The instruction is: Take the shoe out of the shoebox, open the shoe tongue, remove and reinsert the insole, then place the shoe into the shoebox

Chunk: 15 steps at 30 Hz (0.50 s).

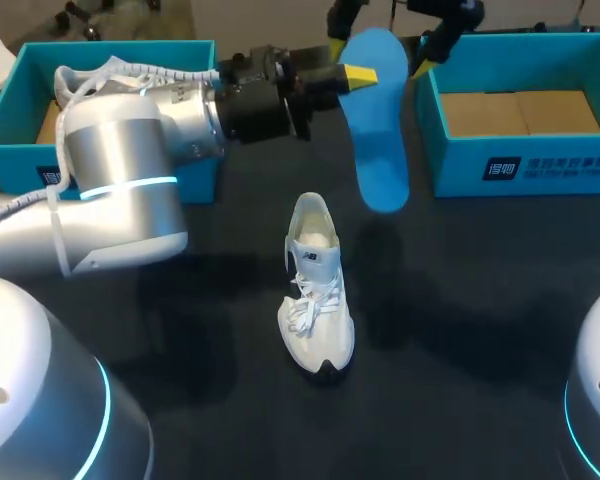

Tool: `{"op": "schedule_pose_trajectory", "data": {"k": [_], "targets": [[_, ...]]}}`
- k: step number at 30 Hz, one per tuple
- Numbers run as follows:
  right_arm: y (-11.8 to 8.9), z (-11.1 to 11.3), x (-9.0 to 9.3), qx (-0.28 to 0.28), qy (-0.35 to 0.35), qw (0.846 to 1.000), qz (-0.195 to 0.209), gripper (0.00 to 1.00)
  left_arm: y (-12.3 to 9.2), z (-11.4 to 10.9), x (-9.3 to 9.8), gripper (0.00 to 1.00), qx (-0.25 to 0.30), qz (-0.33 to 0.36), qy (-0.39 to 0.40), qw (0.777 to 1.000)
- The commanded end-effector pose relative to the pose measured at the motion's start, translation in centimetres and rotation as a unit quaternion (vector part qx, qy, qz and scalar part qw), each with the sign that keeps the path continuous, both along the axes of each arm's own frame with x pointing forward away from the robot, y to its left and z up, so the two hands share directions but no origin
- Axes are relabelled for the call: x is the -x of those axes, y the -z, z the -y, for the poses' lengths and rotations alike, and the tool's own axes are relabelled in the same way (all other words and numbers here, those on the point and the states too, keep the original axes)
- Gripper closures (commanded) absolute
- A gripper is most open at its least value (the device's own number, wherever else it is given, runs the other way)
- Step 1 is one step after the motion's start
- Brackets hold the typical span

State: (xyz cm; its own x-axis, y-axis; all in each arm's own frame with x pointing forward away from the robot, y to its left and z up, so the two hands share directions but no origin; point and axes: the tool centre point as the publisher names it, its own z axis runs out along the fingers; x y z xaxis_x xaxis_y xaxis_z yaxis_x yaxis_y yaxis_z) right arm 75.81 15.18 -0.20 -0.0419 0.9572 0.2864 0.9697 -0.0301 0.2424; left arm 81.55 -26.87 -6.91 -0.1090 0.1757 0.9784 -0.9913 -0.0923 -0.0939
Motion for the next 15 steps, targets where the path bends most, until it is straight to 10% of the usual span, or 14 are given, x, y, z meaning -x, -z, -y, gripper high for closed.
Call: {"op": "schedule_pose_trajectory", "data": {"k": [1,15], "targets": [[-0.2,-0.9,-0.4,0.048,0.006,0.999,-0.008,0.0,0.1,-0.2,-0.3,1.0,-0.01,-0.004,0.01,1.0],[0.6,-2.2,0.2,0.084,0.006,0.996,-0.031,0.0,0.3,-0.2,-1.1,1.0,-0.017,0.0,0.006,1.0]]}}
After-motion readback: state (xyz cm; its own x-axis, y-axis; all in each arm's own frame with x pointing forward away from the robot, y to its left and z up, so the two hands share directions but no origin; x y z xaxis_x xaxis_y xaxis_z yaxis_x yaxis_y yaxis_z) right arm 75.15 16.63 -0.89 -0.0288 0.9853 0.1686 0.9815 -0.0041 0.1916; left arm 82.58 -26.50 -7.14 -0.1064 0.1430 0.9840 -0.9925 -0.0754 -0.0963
